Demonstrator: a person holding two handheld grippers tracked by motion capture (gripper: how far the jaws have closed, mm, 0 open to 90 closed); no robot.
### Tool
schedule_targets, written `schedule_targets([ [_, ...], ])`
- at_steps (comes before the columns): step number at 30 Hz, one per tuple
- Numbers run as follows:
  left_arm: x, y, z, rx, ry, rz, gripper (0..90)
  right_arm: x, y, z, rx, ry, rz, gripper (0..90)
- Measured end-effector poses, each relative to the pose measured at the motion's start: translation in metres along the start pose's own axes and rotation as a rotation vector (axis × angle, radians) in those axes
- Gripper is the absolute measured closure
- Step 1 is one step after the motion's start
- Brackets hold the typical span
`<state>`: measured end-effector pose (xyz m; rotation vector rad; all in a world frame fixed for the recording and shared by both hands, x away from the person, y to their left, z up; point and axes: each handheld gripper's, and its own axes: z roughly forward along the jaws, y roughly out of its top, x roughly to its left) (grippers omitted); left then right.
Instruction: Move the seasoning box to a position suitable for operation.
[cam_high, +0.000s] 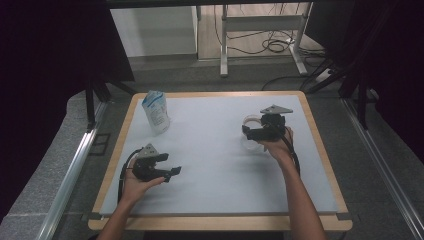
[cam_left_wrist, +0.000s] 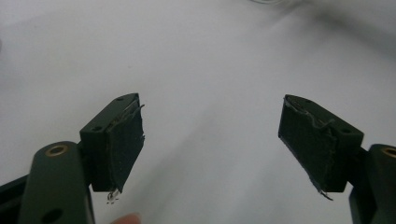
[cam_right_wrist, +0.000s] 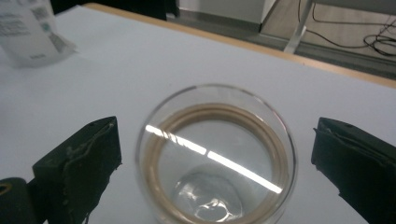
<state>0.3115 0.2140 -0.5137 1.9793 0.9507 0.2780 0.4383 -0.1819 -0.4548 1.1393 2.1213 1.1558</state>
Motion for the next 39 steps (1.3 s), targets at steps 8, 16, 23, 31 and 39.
schedule_targets([
  [8, 0.0, 0.0, 0.0, 0.001, 0.0, 0.003, 22.3, -0.005, -0.01, 0.024, 0.066, 0.028, 0.0, 6.6],
  [16, 0.0, -0.001, 0.001, -0.002, 0.012, 0.007, 22.6, -0.004, -0.012, 0.028, 0.089, 0.04, -0.035, 11.0],
  [23, 0.0, -0.001, 0.003, 0.006, 0.009, 0.008, 22.7, -0.004, -0.012, 0.027, 0.092, 0.039, -0.035, 11.2],
  [31, 0.001, -0.002, 0.003, 0.005, 0.005, -0.001, 22.8, -0.006, -0.007, 0.013, 0.069, 0.053, -0.049, 11.3],
  [39, -0.001, -0.002, 0.003, 0.009, -0.001, 0.012, 22.9, -0.004, -0.004, -0.014, 0.043, 0.088, -0.08, 11.3],
])
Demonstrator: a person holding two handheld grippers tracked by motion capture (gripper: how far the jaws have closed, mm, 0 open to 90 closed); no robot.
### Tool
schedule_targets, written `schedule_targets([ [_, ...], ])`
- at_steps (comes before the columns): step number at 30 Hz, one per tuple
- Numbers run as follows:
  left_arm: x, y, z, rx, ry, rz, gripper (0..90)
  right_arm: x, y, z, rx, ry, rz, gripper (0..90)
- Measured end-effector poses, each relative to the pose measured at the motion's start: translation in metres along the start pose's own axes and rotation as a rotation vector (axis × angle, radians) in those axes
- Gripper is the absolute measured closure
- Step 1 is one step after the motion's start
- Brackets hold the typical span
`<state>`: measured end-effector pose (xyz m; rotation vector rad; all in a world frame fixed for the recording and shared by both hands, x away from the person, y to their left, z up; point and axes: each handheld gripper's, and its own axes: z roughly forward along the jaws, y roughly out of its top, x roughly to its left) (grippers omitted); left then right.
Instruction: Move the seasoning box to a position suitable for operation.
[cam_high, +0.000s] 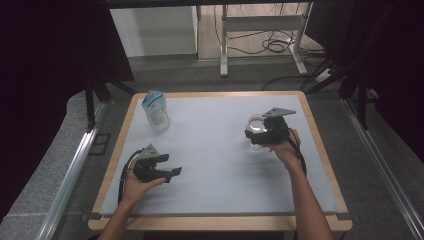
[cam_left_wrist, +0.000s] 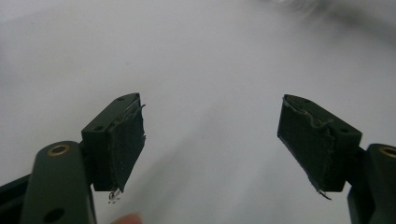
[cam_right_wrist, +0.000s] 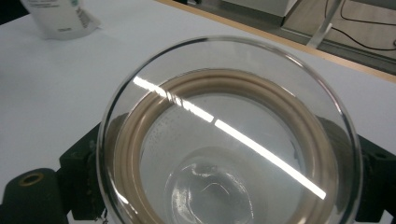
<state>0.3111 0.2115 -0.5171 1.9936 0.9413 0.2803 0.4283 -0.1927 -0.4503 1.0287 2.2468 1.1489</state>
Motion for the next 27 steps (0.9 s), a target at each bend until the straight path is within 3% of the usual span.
schedule_targets([
  [5, -0.001, 0.0, 0.003, 0.011, -0.004, 0.006, 22.8, 0.007, -0.001, -0.017, -0.007, 0.016, -0.039, 11.2],
  [14, -0.001, 0.0, 0.002, 0.009, -0.009, 0.005, 22.8, 0.022, -0.01, -0.042, -0.001, 0.13, -0.112, 11.2],
  [22, -0.002, -0.001, 0.003, 0.012, -0.01, 0.003, 22.8, 0.03, -0.027, -0.039, 0.034, 0.228, -0.161, 11.2],
  [27, -0.001, -0.001, 0.004, 0.015, -0.01, 0.001, 22.8, 0.029, -0.033, -0.033, 0.065, 0.269, -0.162, 11.2],
])
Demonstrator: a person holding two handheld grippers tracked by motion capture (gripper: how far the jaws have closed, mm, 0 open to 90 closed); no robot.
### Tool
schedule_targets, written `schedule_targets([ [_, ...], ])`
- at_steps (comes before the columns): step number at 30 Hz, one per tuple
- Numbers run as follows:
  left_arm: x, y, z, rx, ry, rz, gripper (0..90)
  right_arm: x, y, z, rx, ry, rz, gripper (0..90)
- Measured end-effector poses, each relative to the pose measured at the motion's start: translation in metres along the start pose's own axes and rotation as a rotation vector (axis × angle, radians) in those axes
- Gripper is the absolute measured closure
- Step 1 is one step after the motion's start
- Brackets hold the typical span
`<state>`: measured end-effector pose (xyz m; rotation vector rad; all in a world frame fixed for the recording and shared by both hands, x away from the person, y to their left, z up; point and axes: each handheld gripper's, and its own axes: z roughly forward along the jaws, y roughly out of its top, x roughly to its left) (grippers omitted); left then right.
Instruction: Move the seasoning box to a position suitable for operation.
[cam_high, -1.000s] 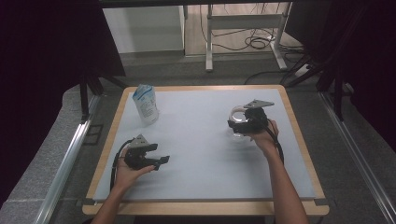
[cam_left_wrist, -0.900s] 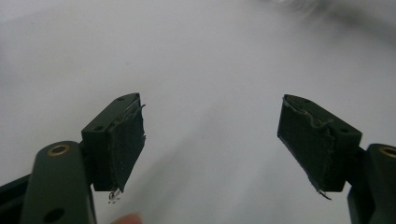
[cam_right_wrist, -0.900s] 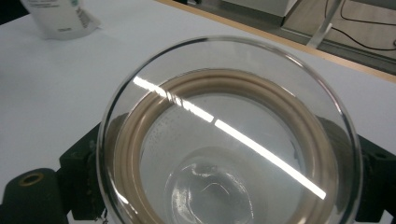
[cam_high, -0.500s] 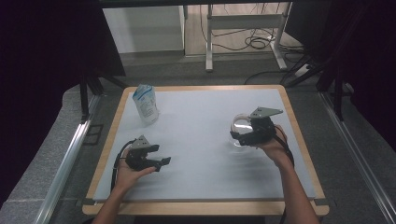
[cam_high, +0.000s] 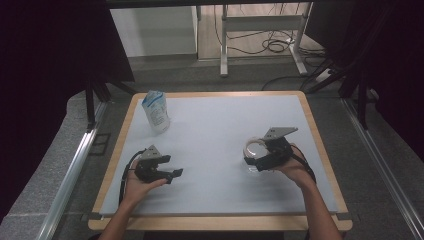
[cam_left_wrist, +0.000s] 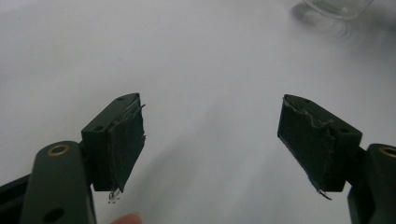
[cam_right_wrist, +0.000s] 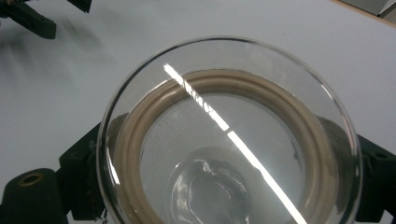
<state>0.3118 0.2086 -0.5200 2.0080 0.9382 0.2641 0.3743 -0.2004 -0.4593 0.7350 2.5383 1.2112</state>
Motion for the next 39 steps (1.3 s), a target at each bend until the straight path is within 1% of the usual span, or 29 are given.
schedule_targets([
  [6, 0.0, 0.0, 0.0, -0.001, 0.0, 0.001, 22.8, -0.005, -0.006, 0.006, 0.029, 0.013, 0.002, 11.1],
  [10, 0.0, 0.0, 0.0, 0.0, 0.001, 0.003, 22.8, -0.007, -0.011, 0.009, 0.045, 0.036, -0.008, 11.1],
  [12, -0.001, 0.0, 0.001, 0.002, 0.001, 0.002, 22.8, -0.007, -0.012, 0.009, 0.039, 0.042, -0.025, 11.1],
  [15, -0.002, 0.0, 0.001, 0.005, -0.002, 0.008, 22.7, -0.007, -0.013, 0.009, 0.035, 0.05, -0.033, 10.8],
  [16, -0.003, 0.0, 0.001, 0.004, -0.003, 0.009, 22.7, -0.007, -0.014, 0.009, 0.034, 0.049, -0.04, 10.5],
  [18, -0.003, 0.0, 0.002, 0.005, -0.004, 0.01, 22.7, -0.005, -0.014, 0.009, 0.022, 0.039, -0.037, 7.8],
  [20, -0.003, 0.0, 0.001, 0.005, -0.003, 0.007, 22.6, -0.003, -0.013, 0.006, 0.0, 0.003, -0.04, 4.7],
  [24, -0.002, 0.0, 0.0, 0.002, 0.0, 0.003, 22.6, -0.001, -0.007, -0.009, -0.106, -0.029, -0.001, 4.7],
  [25, -0.001, 0.0, 0.0, 0.003, 0.001, 0.007, 22.7, -0.001, -0.006, -0.014, -0.129, -0.032, 0.017, 5.0],
  [27, 0.0, -0.001, -0.001, 0.001, 0.004, 0.003, 22.6, -0.001, -0.004, -0.023, -0.176, -0.06, 0.073, 5.8],
  [29, 0.001, -0.001, -0.002, -0.003, 0.007, 0.0, 22.6, 0.0, -0.005, -0.032, -0.217, -0.094, 0.129, 9.2],
  [30, 0.001, -0.001, -0.002, -0.005, 0.007, -0.001, 22.7, 0.001, -0.005, -0.037, -0.234, -0.122, 0.151, 11.5],
  [31, 0.001, -0.001, -0.002, -0.006, 0.008, -0.002, 22.7, 0.003, -0.006, -0.041, -0.25, -0.153, 0.165, 15.9],
  [33, 0.001, 0.0, -0.001, -0.004, 0.009, -0.002, 22.7, 0.007, -0.009, -0.049, -0.261, -0.227, 0.222, 24.0],
  [34, 0.001, 0.0, 0.0, -0.003, 0.008, -0.003, 22.8, 0.009, -0.011, -0.052, -0.266, -0.248, 0.242, 27.9],
  [35, 0.001, 0.0, 0.0, -0.002, 0.008, -0.002, 22.7, 0.01, -0.013, -0.055, -0.27, -0.255, 0.258, 32.2],
  [37, 0.001, -0.001, 0.001, 0.002, 0.008, -0.001, 22.7, 0.015, -0.017, -0.061, -0.28, -0.278, 0.261, 40.6],
  [39, 0.001, -0.001, 0.001, 0.002, 0.009, -0.001, 22.7, 0.021, -0.021, -0.065, -0.275, -0.322, 0.251, 50.6],
])
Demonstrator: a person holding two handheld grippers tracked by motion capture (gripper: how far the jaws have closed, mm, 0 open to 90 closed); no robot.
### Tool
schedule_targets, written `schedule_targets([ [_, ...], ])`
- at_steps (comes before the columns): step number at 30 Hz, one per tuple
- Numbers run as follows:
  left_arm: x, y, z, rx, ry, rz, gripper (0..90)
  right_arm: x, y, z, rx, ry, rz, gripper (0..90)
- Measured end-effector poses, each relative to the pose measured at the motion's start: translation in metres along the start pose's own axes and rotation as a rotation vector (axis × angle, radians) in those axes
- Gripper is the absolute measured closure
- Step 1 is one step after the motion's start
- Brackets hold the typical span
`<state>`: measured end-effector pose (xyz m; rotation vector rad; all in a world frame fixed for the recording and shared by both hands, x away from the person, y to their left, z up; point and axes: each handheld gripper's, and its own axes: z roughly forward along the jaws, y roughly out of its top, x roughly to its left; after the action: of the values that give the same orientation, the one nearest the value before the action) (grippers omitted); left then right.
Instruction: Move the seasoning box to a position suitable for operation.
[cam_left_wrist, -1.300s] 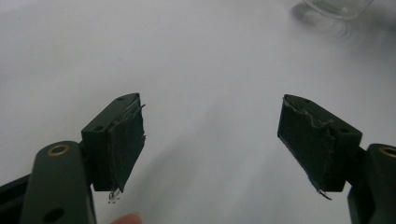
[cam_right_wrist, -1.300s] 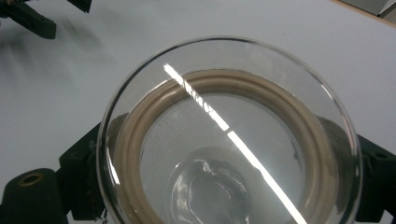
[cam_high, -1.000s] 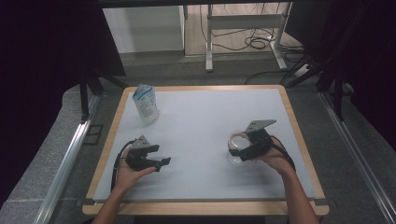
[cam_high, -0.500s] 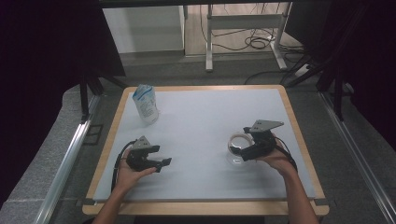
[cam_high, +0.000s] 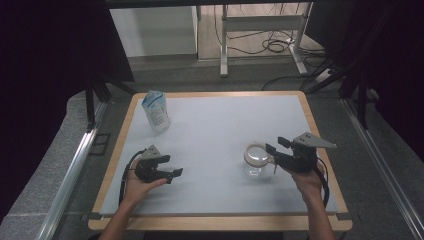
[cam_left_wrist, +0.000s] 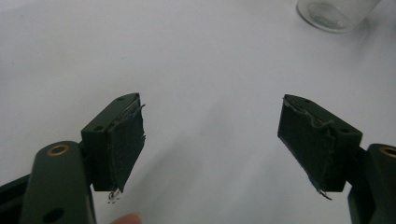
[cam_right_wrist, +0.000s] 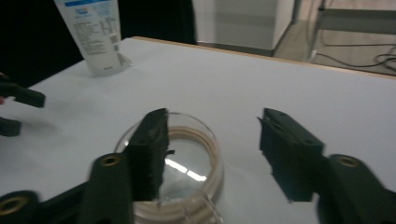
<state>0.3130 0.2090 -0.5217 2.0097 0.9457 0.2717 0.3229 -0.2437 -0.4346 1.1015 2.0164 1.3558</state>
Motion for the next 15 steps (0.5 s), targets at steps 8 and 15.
schedule_targets([
  [8, 0.004, -0.001, -0.002, -0.003, 0.011, -0.012, 22.8, 0.006, -0.014, -0.02, -0.064, -0.047, -0.011, 81.5],
  [15, 0.006, -0.001, -0.004, -0.007, 0.021, -0.013, 22.9, 0.003, -0.022, -0.019, -0.026, -0.03, -0.036, 90.0],
])
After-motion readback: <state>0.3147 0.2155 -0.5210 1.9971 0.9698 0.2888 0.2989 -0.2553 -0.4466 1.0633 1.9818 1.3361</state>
